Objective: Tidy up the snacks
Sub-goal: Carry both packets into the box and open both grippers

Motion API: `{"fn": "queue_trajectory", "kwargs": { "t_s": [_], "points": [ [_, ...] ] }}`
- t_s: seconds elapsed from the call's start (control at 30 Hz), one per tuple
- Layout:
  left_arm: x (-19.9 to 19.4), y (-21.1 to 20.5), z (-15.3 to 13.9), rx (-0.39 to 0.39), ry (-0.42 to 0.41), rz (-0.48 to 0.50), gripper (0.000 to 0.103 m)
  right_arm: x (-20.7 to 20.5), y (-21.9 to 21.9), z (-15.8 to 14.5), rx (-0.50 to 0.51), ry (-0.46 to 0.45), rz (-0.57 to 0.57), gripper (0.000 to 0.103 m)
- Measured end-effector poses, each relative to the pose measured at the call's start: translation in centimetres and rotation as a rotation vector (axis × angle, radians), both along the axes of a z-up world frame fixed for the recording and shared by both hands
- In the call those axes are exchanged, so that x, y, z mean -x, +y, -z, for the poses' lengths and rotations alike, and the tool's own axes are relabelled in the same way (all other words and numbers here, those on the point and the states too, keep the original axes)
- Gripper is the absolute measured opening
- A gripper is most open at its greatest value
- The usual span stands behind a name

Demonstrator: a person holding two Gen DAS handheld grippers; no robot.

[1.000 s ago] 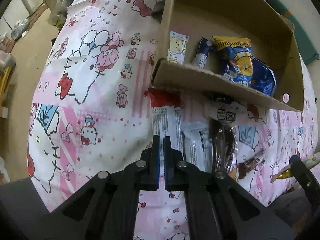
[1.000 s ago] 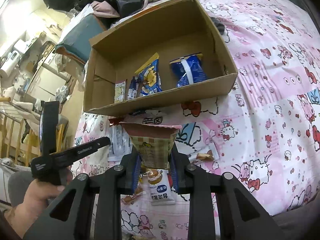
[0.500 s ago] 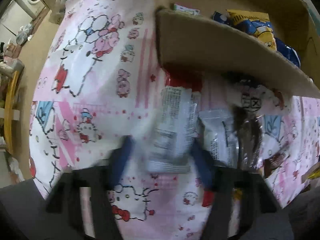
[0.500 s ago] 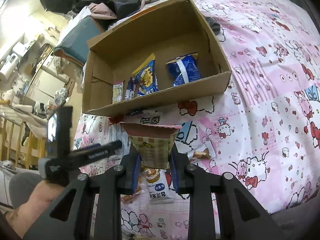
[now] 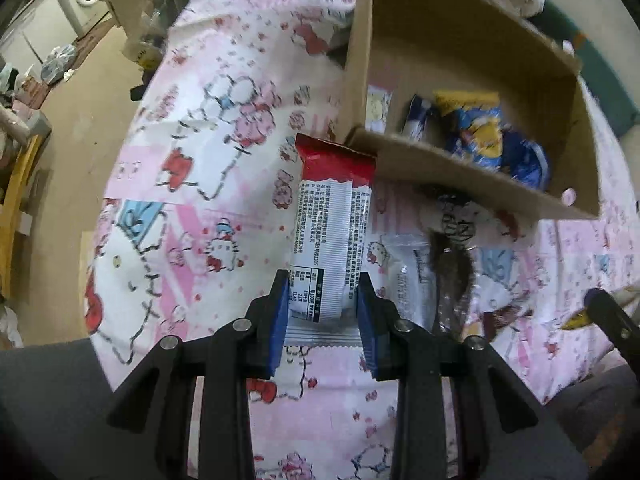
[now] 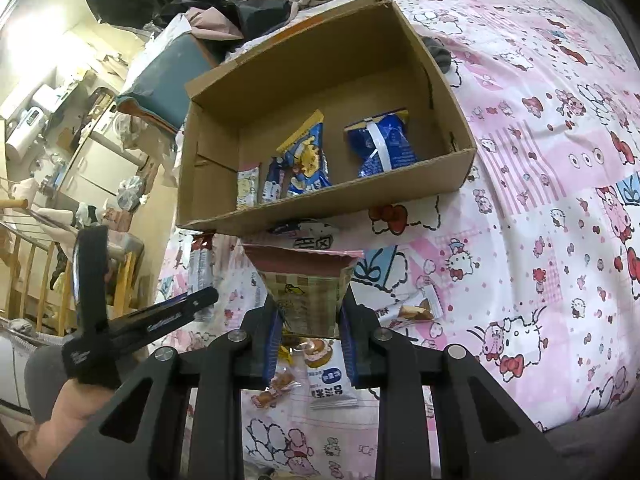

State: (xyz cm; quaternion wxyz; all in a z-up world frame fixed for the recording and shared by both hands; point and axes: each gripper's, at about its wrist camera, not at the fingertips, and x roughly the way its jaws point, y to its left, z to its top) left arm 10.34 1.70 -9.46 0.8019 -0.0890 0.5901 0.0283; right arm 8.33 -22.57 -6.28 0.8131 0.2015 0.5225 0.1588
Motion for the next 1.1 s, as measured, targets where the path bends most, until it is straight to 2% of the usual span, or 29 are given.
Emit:
{"fn": "queue_trajectory", "kwargs": {
  "t_s": [0.27, 0.4, 0.47, 0.73, 1.1],
  "points": [
    [2.5, -0.2, -5.9, 0.032, -0.179, 0.029, 0.027, 0.1, -0.6, -2.1, -0.088, -0.086, 0.002, 0.027],
    [2.5, -0.4, -9.0, 0.003, -0.335, 0.061, 0.028, -0.1, -1.3, -3.1, -0.12, -0.127, 0.015, 0.027],
    [2.2, -0.6, -10.1, -0.029, -0.373, 0.072, 0.028, -0.1, -1.4, -3.3, -0.131, -0.137, 0.016, 0.027],
    [-1.1, -1.2, -12.3, -0.033, -0.4, 0.101, 0.028, -2.1, -2.9, -4.6, -0.149, -0.191, 0.052, 0.027],
    [-4.9, -2.6, -12.1, -0.033, -0.398, 0.153, 0.028, -5.8, -3.8, -5.1, -0.172, -0.217, 0.064, 0.027]
  ]
}}
